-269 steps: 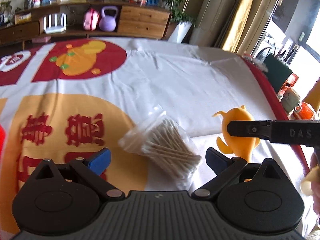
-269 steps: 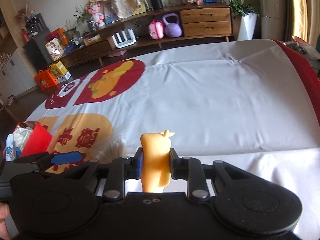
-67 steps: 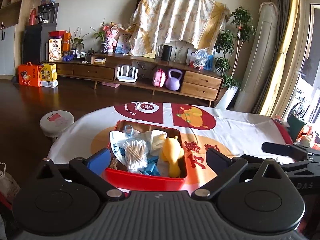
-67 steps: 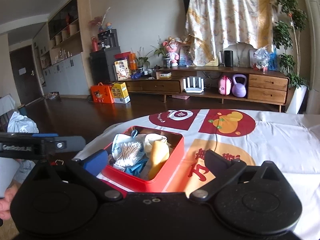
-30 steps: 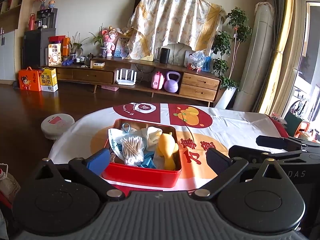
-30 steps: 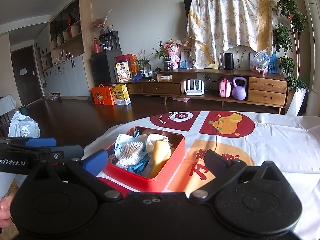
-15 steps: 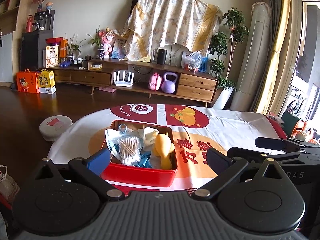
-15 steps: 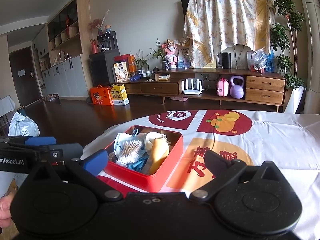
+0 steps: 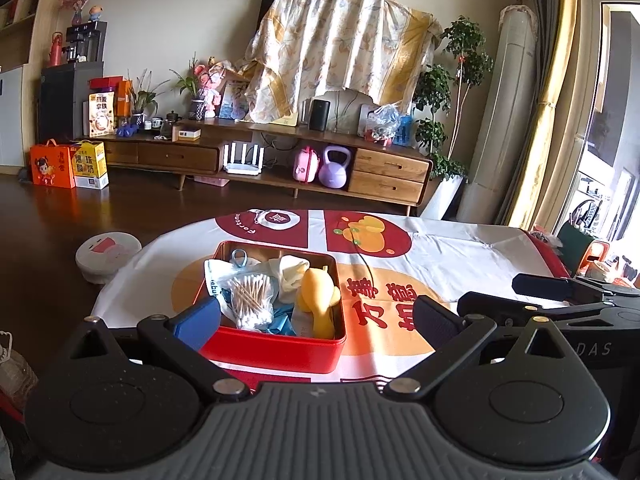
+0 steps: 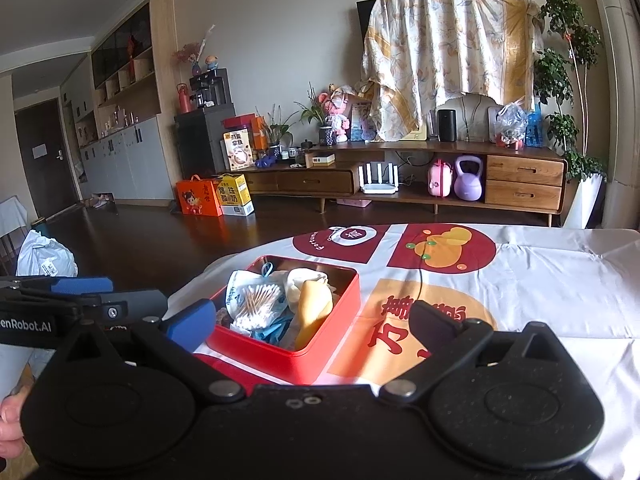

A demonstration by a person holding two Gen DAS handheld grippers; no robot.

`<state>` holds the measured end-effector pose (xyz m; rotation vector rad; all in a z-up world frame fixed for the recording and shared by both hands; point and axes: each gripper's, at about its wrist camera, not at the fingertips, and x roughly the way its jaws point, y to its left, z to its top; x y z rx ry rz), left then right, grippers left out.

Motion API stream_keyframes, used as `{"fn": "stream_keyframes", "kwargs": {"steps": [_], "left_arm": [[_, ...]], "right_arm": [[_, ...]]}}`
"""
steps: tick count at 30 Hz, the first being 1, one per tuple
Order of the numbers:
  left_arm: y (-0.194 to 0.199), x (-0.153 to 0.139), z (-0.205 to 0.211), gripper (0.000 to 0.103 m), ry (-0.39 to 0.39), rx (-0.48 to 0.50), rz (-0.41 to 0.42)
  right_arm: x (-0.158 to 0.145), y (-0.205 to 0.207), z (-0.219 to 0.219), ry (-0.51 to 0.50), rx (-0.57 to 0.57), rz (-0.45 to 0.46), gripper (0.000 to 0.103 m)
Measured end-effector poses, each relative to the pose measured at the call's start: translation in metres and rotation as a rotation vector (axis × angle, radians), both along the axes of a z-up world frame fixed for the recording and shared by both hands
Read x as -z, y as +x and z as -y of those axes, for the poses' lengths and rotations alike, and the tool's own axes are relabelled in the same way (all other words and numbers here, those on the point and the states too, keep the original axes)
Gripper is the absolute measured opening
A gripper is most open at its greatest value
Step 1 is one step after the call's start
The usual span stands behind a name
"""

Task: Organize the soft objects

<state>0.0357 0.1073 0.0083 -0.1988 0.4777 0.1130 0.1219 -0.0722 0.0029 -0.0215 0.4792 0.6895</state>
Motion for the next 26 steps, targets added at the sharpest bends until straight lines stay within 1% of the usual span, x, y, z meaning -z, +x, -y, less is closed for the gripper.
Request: {"fn": "stream_keyframes", "kwargs": {"steps": [7,13,16,26], "left_arm": [[0.001,0.000,0.000,0.103,-0.001,-0.002,-0.002],[-0.002,-0.002,0.006,0.103,0.021,-0.011,0.015],[-0.001,-0.001,0.008,0.103,0.036,-0.034,0.012],[0.003,-0.001,0.009,0.103,0.025,-0.033,-0.002]], "right_arm": [[0.000,0.000,0.000,0.000,0.001,0.000,0.103],[0.000,0.000,0.002,0.002,0.002,-0.002,0.103],[0.000,-0.002,0.002,0.002,-0.013,0.001,0.103],[0.001,-0.005,0.005,0.005,-0.014,-0.002,0.103]]}}
